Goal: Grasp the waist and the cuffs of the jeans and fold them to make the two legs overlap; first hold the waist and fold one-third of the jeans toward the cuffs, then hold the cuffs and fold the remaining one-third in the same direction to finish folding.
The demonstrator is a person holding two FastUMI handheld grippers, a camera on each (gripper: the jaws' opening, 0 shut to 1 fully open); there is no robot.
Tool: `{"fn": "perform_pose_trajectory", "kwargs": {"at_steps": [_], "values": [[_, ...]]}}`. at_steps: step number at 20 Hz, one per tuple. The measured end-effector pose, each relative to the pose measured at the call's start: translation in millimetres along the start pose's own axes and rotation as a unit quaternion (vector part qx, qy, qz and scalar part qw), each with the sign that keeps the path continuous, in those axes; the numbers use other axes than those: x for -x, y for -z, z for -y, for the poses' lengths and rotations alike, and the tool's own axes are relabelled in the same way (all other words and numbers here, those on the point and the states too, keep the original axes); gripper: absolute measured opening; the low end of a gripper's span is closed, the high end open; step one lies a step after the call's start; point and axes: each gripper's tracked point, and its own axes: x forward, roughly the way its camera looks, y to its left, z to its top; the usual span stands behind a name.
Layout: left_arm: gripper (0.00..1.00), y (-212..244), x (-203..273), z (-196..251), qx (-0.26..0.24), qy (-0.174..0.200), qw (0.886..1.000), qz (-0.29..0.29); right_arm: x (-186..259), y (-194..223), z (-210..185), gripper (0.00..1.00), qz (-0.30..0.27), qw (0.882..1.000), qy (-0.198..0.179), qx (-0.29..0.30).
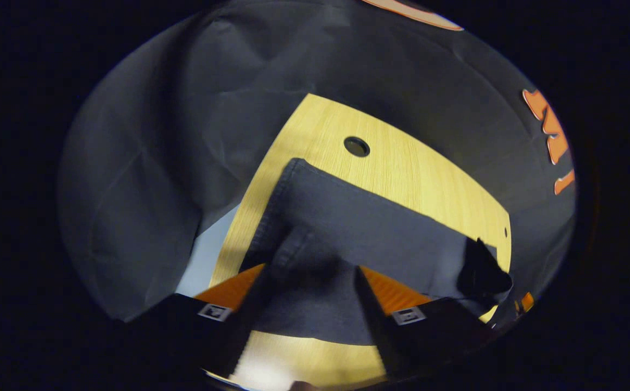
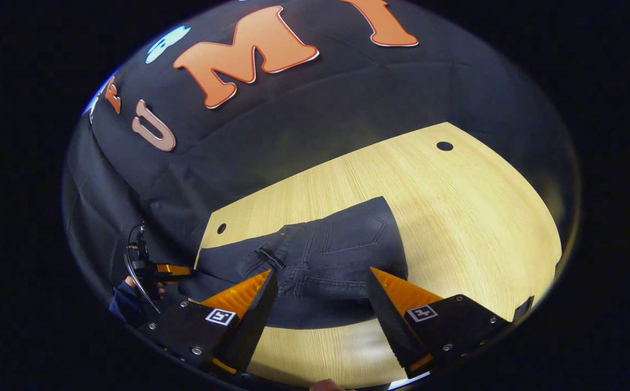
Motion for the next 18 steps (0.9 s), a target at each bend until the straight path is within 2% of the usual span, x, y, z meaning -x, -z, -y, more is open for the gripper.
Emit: {"fn": "perform_pose_trajectory", "kwargs": {"at_steps": [1,5,8,9,13,15,16,17,18], "values": [[1.00,2.5,-6.1,-11.6,-0.021,-0.019,1.000,-0.009,-0.9,0.9,-1.6,0.99,0.000,1.000,0.003,-0.002],[1.00,2.0,-26.7,-49.7,-0.092,-0.066,0.993,-0.035,-3.3,8.0,-7.9,0.98,-0.008,1.000,0.013,-0.004],[0.99,17.0,-25.8,-52.1,-0.119,-0.072,0.988,-0.064,-7.5,15.5,-14.6,0.99,-0.019,1.000,0.016,-0.003],[0.99,11.3,-24.9,-46.4,-0.130,-0.062,0.988,-0.048,-8.3,15.0,-16.2,0.98,-0.018,1.000,0.016,-0.004],[0.99,19.2,-30.9,-42.1,-0.151,-0.058,0.985,-0.057,-10.7,11.6,-19.7,0.98,-0.014,1.000,0.017,-0.010],[0.82,20.6,-33.2,-18.9,-0.168,-0.032,0.985,-0.038,-11.1,11.5,-20.0,0.99,-0.013,1.000,0.016,-0.018],[0.47,26.1,-37.9,-7.6,-0.164,-0.035,0.985,-0.025,-12.3,12.3,-20.3,0.99,-0.014,1.000,0.015,-0.021],[0.12,35.4,-41.4,-6.0,-0.163,-0.040,0.985,-0.036,-13.5,11.4,-19.2,0.99,-0.012,1.000,0.016,-0.024],[0.08,39.4,-38.9,2.1,-0.130,-0.029,0.990,-0.043,-14.7,12.1,-19.9,0.99,-0.014,0.999,0.015,-0.025]]}}
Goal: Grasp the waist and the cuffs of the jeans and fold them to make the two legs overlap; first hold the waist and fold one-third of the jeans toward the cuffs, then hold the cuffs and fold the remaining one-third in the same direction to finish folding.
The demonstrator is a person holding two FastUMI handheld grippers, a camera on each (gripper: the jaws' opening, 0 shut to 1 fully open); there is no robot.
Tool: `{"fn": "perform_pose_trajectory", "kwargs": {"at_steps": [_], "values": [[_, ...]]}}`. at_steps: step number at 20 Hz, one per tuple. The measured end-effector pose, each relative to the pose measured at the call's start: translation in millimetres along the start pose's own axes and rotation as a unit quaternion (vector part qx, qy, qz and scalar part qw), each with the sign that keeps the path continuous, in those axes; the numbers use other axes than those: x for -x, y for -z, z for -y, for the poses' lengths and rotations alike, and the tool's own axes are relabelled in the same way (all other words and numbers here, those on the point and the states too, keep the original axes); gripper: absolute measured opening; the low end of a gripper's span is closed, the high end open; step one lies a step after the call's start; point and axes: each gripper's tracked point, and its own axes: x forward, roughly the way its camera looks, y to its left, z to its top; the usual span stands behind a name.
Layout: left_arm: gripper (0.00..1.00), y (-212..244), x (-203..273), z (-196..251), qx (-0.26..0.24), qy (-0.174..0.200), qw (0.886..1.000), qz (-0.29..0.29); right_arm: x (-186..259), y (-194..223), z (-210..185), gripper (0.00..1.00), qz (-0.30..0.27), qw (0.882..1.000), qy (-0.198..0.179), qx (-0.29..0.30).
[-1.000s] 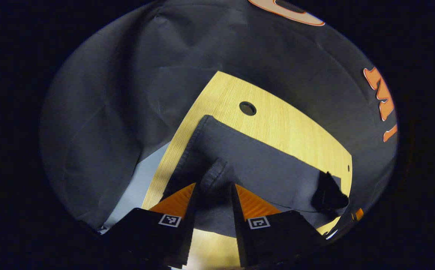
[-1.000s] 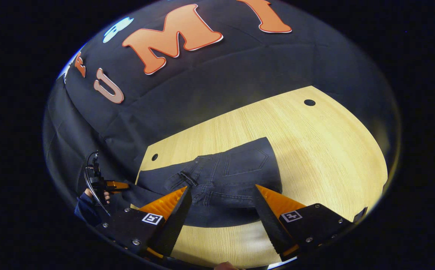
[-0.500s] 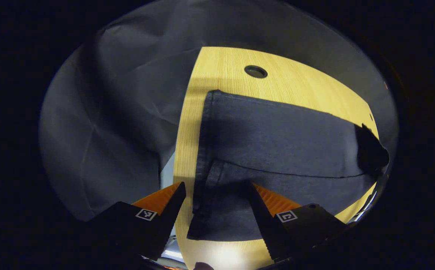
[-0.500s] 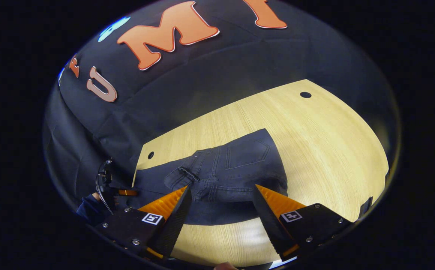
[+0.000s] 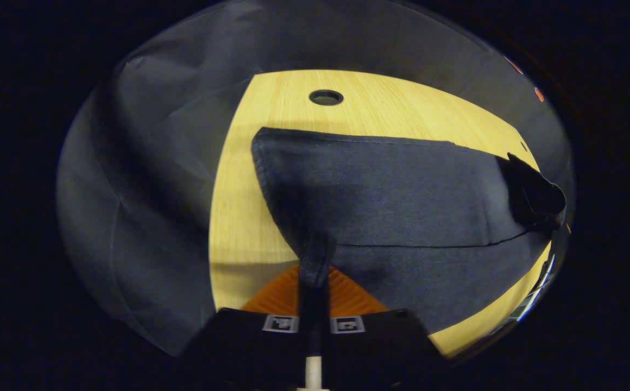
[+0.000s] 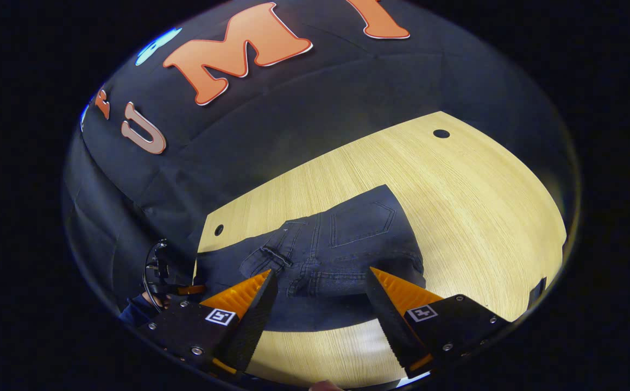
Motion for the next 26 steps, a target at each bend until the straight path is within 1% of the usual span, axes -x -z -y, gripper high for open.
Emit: {"fn": "perform_pose_trajectory", "kwargs": {"at_steps": [1,2,4,5,7,9,12,13,14,16,17,19,20,21,22,24,26], "values": [[0.05,4.3,5.3,11.8,0.027,0.029,0.999,0.000,-0.3,-0.1,-1.0,0.98,-0.001,1.000,-0.002,0.000],[0.02,1.5,12.6,29.9,0.063,0.058,0.996,0.018,-0.5,-0.8,-2.3,0.99,-0.002,1.000,-0.006,0.001],[0.02,-8.3,38.6,36.8,0.079,0.081,0.992,0.050,-1.6,-3.0,0.3,0.98,-0.004,1.000,-0.010,0.002],[0.01,-16.3,54.6,45.4,0.099,0.105,0.987,0.070,-1.1,-5.1,0.3,0.99,-0.004,1.000,-0.013,0.001],[0.02,-30.9,66.7,43.0,0.125,0.114,0.981,0.096,-0.8,-9.4,-0.3,0.99,-0.002,1.000,-0.021,-0.002],[0.02,-42.7,88.2,26.8,0.140,0.113,0.976,0.124,-0.2,-12.1,-0.3,0.98,-0.002,1.000,-0.028,-0.007],[0.02,-70.9,112.9,23.2,0.168,0.118,0.963,0.176,2.3,-18.1,2.3,0.98,0.002,0.999,-0.039,-0.007],[0.01,-74.2,120.9,31.1,0.168,0.127,0.962,0.176,2.9,-20.3,4.1,0.98,0.003,0.999,-0.042,-0.008],[0.01,-78.7,131.6,41.1,0.172,0.129,0.958,0.189,3.8,-21.5,4.0,0.98,0.004,0.999,-0.045,-0.007],[0.01,-88.2,149.6,63.7,0.161,0.142,0.956,0.201,6.0,-28.4,7.4,0.98,0.015,0.999,-0.046,0.004],[0.01,-91.6,160.3,74.8,0.153,0.142,0.955,0.211,6.8,-30.2,8.4,0.98,0.017,0.999,-0.045,0.011],[0.01,-107.8,192.4,114.5,0.139,0.168,0.949,0.227,9.4,-34.1,11.8,0.98,0.022,0.998,-0.048,0.028],[0.01,-113.2,203.0,127.2,0.136,0.167,0.947,0.237,10.2,-34.9,13.1,0.98,0.024,0.998,-0.049,0.034],[0.02,-118.0,207.9,145.9,0.119,0.171,0.949,0.238,11.6,-36.9,15.2,0.98,0.026,0.998,-0.050,0.039],[0.01,-123.3,214.0,158.5,0.110,0.167,0.949,0.245,14.4,-41.2,17.9,0.98,0.034,0.997,-0.049,0.046],[0.01,-131.8,228.7,217.7,0.075,0.179,0.949,0.250,21.0,-55.0,28.4,0.99,0.061,0.995,-0.038,0.069],[0.02,-136.0,236.9,247.9,0.059,0.182,0.948,0.253,28.1,-62.6,38.1,0.98,0.077,0.993,-0.029,0.088]]}}
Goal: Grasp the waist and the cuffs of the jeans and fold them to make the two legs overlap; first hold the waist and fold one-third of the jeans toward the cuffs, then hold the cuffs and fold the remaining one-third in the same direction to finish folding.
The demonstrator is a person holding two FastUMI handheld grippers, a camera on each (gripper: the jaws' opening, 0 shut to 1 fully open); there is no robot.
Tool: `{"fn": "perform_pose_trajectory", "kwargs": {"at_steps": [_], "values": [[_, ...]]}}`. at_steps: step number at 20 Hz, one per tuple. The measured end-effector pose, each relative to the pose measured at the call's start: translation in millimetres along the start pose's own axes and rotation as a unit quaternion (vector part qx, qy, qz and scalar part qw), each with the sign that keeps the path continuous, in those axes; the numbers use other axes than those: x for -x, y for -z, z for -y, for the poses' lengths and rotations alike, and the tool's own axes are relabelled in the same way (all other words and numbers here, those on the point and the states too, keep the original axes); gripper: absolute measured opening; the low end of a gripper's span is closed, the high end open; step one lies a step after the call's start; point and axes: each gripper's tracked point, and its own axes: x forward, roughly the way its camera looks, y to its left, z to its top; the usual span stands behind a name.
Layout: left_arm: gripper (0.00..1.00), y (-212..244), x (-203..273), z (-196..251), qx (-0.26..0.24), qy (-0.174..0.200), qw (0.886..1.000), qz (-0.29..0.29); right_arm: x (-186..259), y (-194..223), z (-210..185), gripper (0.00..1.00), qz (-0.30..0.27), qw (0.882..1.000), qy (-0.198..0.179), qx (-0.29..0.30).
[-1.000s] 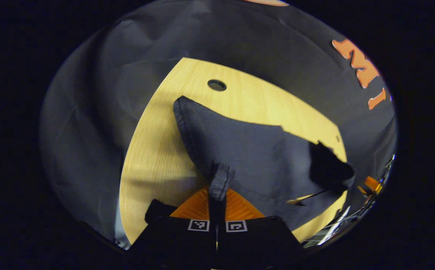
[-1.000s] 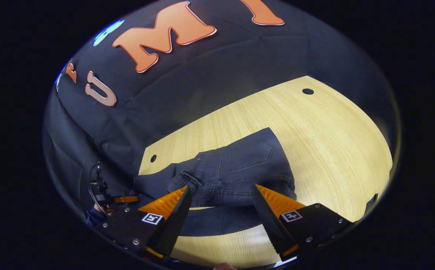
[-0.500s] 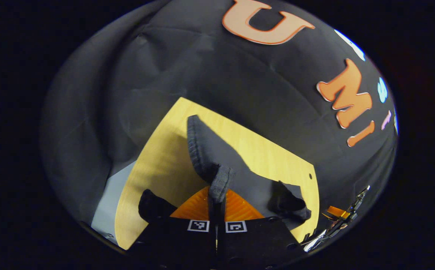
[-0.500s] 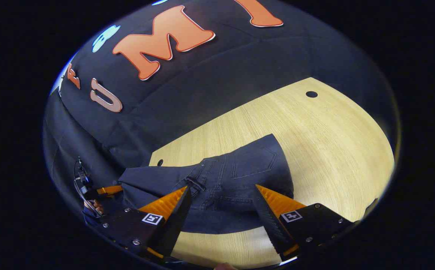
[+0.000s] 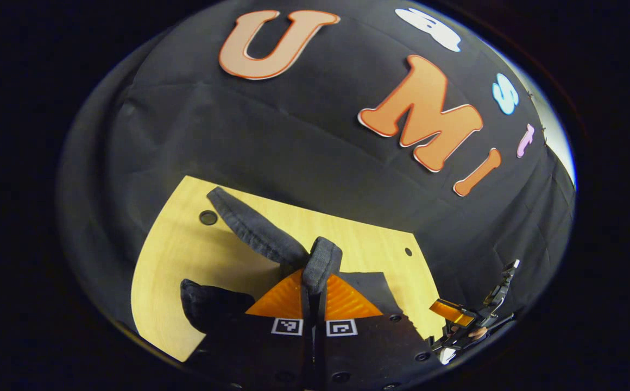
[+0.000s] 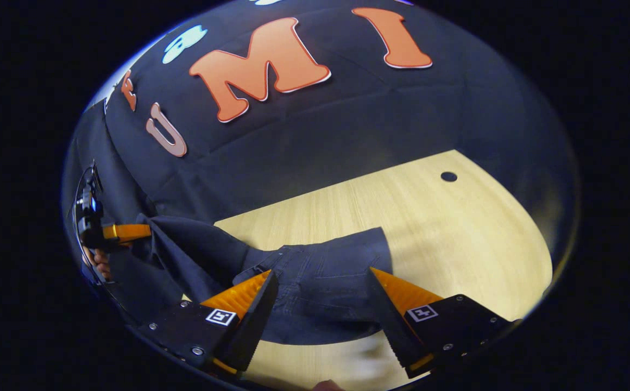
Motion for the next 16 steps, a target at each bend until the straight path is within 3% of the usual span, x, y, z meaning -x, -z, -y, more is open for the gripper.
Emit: {"fn": "perform_pose_trajectory", "kwargs": {"at_steps": [6,10,16], "values": [[0.02,26.0,-45.2,111.6,-0.044,0.016,0.999,-0.023,22.1,-9.1,38.7,0.98,0.020,1.000,-0.003,0.008],[0.02,42.9,-66.0,151.1,-0.064,0.005,0.997,-0.041,27.4,-14.8,59.7,0.98,0.028,0.999,0.000,0.021],[0.02,115.8,-116.5,212.5,-0.186,-0.016,0.977,-0.107,24.5,-4.1,78.8,0.98,0.006,0.999,-0.015,0.034]]}}
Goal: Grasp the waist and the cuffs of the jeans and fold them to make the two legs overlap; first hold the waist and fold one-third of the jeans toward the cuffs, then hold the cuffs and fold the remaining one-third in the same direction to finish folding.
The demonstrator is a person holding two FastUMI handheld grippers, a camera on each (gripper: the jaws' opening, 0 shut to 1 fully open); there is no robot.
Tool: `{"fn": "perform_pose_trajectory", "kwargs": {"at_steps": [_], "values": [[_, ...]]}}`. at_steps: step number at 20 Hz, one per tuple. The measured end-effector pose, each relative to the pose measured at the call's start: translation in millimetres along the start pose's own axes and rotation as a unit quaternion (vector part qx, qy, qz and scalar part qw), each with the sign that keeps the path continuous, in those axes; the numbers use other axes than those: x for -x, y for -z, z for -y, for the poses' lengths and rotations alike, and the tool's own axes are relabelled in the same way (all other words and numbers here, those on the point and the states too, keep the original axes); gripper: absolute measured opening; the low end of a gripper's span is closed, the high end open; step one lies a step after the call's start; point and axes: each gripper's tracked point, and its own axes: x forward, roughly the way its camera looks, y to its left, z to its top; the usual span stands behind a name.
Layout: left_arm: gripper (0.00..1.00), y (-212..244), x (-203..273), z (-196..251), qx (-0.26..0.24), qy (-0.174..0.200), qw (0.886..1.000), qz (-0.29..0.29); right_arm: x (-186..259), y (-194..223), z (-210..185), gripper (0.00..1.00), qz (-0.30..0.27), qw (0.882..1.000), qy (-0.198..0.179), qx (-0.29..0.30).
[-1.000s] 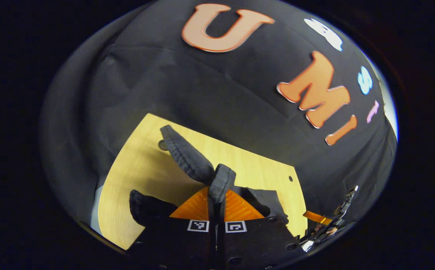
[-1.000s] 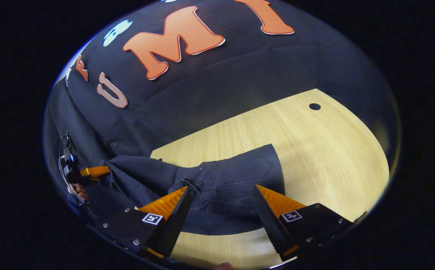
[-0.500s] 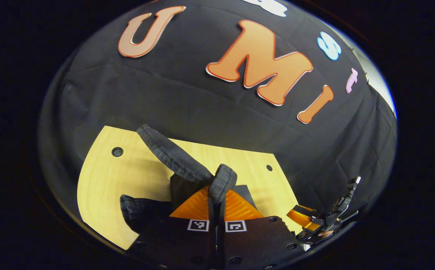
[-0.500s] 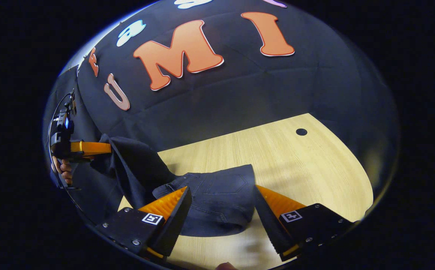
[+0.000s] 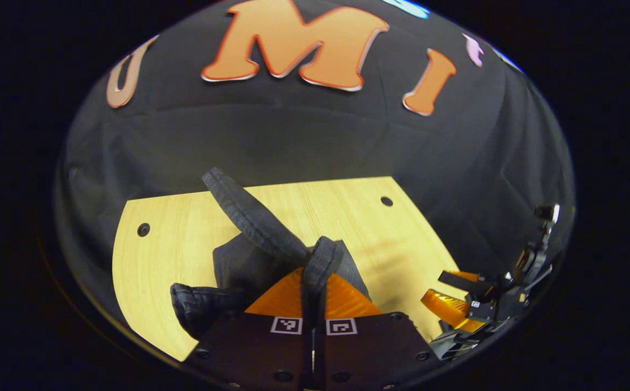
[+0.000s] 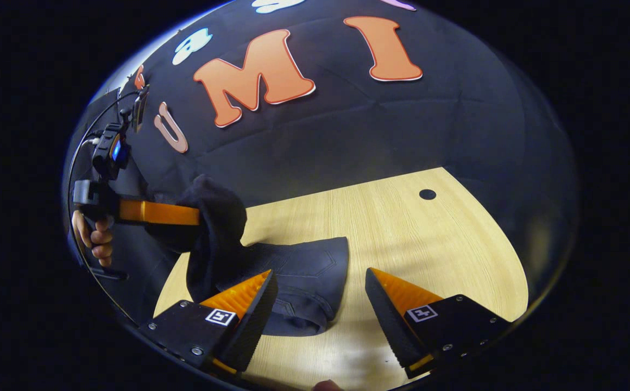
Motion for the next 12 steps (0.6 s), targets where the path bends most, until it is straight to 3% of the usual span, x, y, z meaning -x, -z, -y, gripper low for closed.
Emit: {"fn": "perform_pose_trajectory", "kwargs": {"at_steps": [3,6,8,10,12], "values": [[0.11,39.8,-29.1,37.2,-0.030,0.025,0.998,-0.044,-1.6,3.5,9.8,0.98,-0.006,1.000,0.000,-0.006],[0.60,68.5,-41.0,83.7,-0.010,0.107,0.992,-0.069,-4.1,6.9,13.0,0.98,-0.012,1.000,-0.001,-0.006],[0.93,71.2,-39.1,92.2,-0.020,0.114,0.992,-0.057,-5.1,8.2,13.8,0.98,-0.016,1.000,0.000,-0.003],[0.95,52.8,-22.8,87.0,-0.023,0.112,0.993,-0.015,-5.6,7.0,13.6,0.98,-0.015,1.000,-0.001,-0.002],[0.99,25.9,4.5,61.5,-0.013,0.083,0.995,0.049,-6.0,1.5,11.1,0.98,-0.006,1.000,-0.001,0.002]]}}
